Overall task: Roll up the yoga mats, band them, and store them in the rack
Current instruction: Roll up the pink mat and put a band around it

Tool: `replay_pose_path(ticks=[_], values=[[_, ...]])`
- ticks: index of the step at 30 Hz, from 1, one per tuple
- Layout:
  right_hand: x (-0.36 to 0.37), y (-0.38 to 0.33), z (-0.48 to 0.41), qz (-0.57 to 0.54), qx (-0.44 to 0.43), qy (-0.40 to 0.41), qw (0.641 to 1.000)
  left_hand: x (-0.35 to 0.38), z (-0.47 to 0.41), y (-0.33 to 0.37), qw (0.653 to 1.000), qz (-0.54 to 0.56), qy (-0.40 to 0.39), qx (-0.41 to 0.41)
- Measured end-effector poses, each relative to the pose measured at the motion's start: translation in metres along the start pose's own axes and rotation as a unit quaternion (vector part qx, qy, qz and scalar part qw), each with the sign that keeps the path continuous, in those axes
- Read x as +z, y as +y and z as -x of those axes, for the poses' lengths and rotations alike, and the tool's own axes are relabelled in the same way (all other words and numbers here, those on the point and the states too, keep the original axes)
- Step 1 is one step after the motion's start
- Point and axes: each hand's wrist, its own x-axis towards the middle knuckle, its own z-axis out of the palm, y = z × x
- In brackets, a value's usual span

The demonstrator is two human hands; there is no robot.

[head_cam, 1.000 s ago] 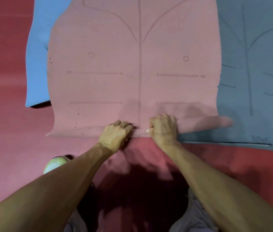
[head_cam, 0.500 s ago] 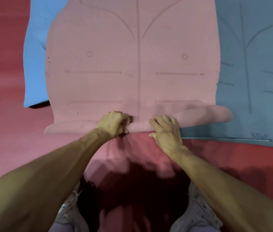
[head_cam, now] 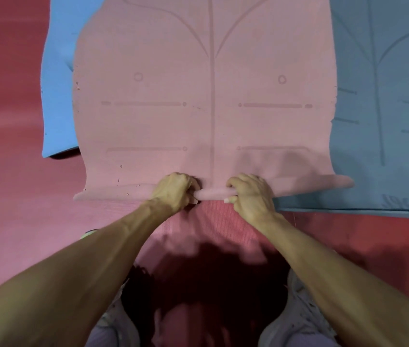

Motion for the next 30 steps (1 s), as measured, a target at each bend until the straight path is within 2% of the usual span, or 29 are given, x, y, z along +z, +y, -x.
replay_pose_path(ticks=[4,7,13,16,19,22,24,27,30], values=[[-0.016,-0.003,-0.009,0.037,0.025,-0.118,0.992,-0.004,0.006,0.005,1.000,0.007,-0.027,-0.013],[-0.026,0.003,-0.015,0.003,0.042,-0.167,0.985,-0.009,0.007,0.008,0.999,0.012,-0.039,-0.019],[-0.023,0.001,-0.026,-0.015,0.109,-0.145,0.983,-0.009,-0.008,0.013,0.998,0.028,-0.016,-0.062],[-0.017,-0.001,-0.030,0.019,0.116,-0.125,0.985,-0.009,-0.017,0.013,0.996,0.039,-0.010,-0.083],[-0.017,-0.008,-0.028,0.061,0.069,-0.046,0.995,-0.006,-0.022,0.013,0.995,0.027,0.003,-0.091],[-0.005,-0.009,-0.020,0.095,-0.057,0.066,0.992,0.001,-0.021,0.013,0.994,0.023,0.048,-0.093],[0.003,-0.006,-0.008,0.082,-0.111,0.100,0.985,0.008,-0.015,0.012,0.994,0.011,0.076,-0.073],[0.004,0.002,0.001,0.088,-0.140,0.108,0.980,0.010,-0.015,0.009,0.993,-0.043,0.109,-0.034],[-0.002,0.007,0.006,0.155,-0.169,0.037,0.973,0.006,-0.018,0.011,0.988,-0.111,0.103,-0.008]])
